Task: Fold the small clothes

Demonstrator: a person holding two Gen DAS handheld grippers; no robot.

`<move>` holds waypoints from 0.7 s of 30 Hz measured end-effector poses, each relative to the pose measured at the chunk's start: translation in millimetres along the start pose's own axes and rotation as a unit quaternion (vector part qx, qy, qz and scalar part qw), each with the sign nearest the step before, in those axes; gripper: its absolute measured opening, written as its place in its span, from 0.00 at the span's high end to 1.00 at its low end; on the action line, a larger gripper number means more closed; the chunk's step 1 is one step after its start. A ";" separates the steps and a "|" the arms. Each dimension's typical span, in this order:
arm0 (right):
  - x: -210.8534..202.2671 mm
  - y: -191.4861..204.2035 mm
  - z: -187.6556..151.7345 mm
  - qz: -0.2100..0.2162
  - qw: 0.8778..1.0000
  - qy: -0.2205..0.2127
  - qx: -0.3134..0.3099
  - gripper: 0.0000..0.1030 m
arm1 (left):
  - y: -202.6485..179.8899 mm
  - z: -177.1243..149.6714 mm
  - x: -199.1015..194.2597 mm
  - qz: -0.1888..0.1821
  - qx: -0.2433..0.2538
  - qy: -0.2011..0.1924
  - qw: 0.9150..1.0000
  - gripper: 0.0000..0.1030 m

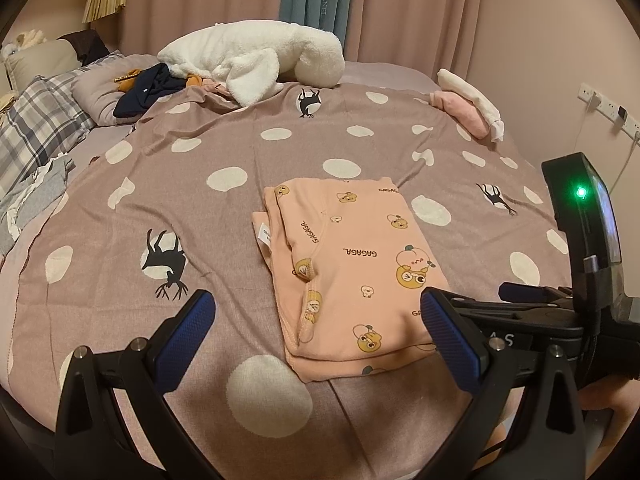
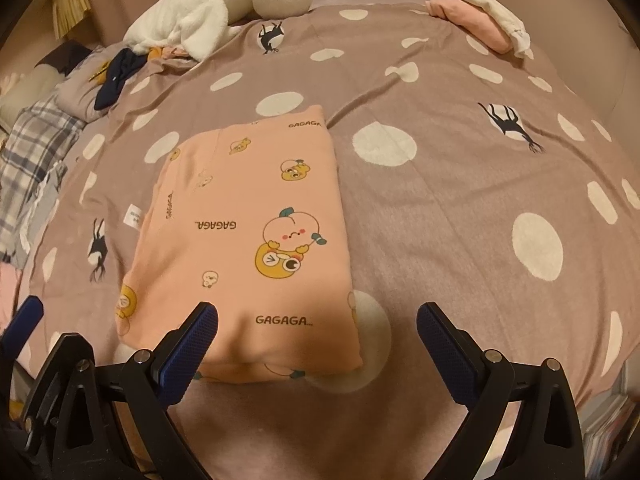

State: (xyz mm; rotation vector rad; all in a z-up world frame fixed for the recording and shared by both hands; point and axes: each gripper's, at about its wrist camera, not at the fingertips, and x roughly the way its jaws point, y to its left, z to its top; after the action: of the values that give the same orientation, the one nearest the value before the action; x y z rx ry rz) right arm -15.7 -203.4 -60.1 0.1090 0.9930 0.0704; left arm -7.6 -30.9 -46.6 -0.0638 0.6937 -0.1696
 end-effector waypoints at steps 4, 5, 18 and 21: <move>0.1 0.2 -0.3 -0.002 1.000 0.001 -0.001 0.04 | -0.7 0.3 0.1 0.000 0.000 0.000 1.000 0.00; 0.2 0.4 -0.2 -0.002 1.000 0.001 -0.001 0.04 | 0.1 -0.3 -0.3 0.000 0.000 0.000 1.000 0.00; 0.9 -0.4 -0.5 -0.007 1.000 0.002 -0.002 0.04 | 3.3 -2.1 1.9 -0.003 -0.002 0.010 1.000 0.00; 0.8 0.2 -0.5 -0.007 1.000 0.003 -0.002 0.04 | 3.1 -1.2 2.8 -0.002 0.000 0.010 1.000 0.00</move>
State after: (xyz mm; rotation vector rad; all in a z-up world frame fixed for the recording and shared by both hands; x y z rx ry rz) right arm -15.6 -203.0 -60.9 0.0979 0.9990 0.0596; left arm -5.8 -28.3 -49.7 -0.0629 0.7142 -0.1747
